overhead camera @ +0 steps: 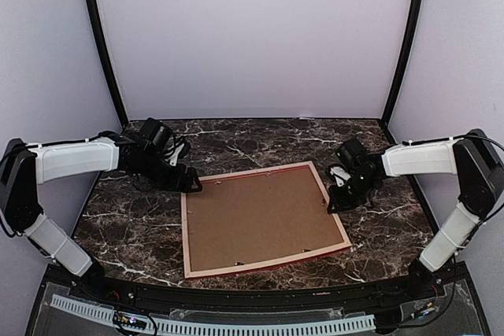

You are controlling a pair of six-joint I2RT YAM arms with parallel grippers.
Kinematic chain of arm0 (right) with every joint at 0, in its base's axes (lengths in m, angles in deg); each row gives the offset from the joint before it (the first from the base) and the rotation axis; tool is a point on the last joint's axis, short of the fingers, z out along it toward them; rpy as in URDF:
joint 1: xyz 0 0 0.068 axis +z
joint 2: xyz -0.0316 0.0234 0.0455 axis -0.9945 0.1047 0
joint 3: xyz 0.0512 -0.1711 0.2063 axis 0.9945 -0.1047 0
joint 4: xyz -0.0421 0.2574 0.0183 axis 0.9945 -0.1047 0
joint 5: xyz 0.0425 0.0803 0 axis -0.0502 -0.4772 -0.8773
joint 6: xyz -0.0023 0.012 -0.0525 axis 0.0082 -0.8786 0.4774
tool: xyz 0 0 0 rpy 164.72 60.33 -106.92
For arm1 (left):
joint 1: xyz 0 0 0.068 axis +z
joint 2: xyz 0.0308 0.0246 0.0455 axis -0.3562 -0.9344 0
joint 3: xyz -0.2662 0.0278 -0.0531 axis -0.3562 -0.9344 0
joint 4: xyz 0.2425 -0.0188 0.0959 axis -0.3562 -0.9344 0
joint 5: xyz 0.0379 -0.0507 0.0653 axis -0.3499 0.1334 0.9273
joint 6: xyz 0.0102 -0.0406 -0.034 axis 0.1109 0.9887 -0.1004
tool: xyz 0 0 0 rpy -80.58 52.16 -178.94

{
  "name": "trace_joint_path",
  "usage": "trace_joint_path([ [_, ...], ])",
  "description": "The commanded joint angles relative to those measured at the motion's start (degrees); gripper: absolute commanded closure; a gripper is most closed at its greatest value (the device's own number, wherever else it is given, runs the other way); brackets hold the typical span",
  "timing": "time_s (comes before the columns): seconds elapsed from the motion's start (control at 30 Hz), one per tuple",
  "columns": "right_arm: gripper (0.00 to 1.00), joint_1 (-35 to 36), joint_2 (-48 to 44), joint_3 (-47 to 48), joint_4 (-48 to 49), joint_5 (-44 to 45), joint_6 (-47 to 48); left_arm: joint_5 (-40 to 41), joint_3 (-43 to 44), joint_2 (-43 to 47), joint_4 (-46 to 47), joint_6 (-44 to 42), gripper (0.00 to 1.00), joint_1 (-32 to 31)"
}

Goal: Put the photo into the frame
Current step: Position the photo frame at the center of the board.

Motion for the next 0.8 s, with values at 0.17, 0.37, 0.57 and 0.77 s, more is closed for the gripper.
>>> trace_joint_path([
  [0.17, 0.98, 0.3, 9.2, 10.9, -1.7, 1.6, 17.2, 1.0, 10.3, -8.3, -3.6, -11.7, 0.13, 1.3],
  [0.37, 0.92, 0.1, 15.4, 16.6, -3.7, 2.1, 24.4, 1.6, 17.6, -16.0, -8.0, -17.5, 0.12, 1.6],
  [0.57, 0.63, -1.5, 16.8, 18.9, -0.8, 1.6, 21.9, 1.3, 22.9, -22.2, -12.4, -21.9, 0.12, 1.6],
  [0.77, 0.49, -3.6, 13.0, 16.0, 1.6, 1.5, 17.0, -0.2, 28.5, -27.3, -12.3, -23.9, 0.17, 1.6],
])
